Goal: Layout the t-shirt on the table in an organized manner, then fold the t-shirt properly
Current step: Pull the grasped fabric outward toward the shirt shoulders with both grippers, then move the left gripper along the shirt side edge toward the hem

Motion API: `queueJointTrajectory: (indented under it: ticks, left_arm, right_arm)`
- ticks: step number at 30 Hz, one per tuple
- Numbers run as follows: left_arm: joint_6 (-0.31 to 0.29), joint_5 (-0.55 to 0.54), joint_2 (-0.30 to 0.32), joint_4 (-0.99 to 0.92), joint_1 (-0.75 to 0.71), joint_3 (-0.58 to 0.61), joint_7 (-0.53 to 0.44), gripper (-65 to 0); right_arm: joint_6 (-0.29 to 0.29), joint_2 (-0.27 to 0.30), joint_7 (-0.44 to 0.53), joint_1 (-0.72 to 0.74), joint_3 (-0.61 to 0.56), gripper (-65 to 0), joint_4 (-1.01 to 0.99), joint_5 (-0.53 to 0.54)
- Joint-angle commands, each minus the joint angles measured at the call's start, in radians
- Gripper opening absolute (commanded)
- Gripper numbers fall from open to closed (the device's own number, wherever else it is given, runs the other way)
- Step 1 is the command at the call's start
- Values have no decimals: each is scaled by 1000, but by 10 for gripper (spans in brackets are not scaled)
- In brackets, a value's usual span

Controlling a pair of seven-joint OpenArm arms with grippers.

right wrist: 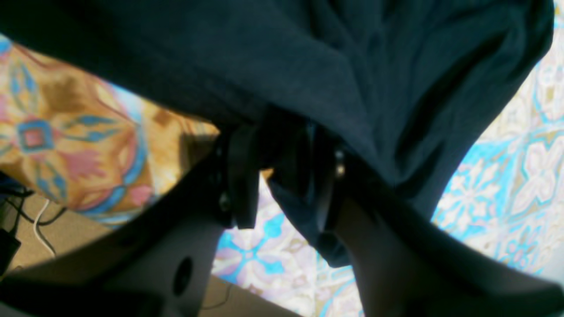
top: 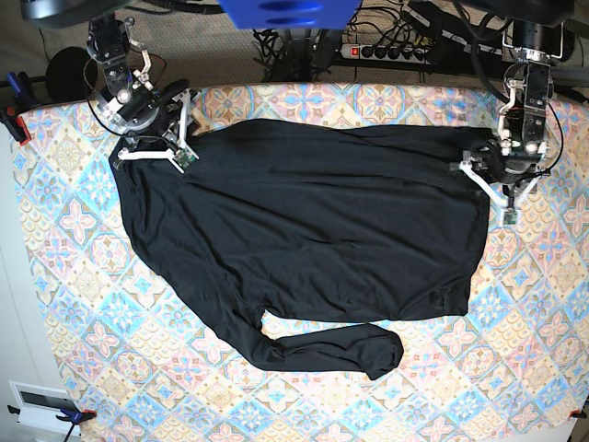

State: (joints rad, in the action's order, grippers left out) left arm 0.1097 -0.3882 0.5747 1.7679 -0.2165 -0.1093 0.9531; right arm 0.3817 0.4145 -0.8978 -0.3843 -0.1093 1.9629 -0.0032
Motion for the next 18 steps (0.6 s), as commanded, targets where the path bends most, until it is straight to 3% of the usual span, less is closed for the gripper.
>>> queueJointTrajectory:
  ticks: [1,6,11,18]
  left_arm:
    - [3,-19,1,30,-2,-50,-10,-288]
    - [3,-142,-54,37,4,-181,-10,-288]
    - [3,-183,-134,31,58,-295,-10,-288]
    - [3,-186,-164,-153,248,-321,-16,-288]
  right_arm:
    - [-2,13,4,-14,13,-459,19,-5]
    - [-2,13,6,-28,20,-460,22,-4]
    - [-2,5,44,-29,84,-460,31,2]
    - [-2,-7,59,3,181,-460,34,222]
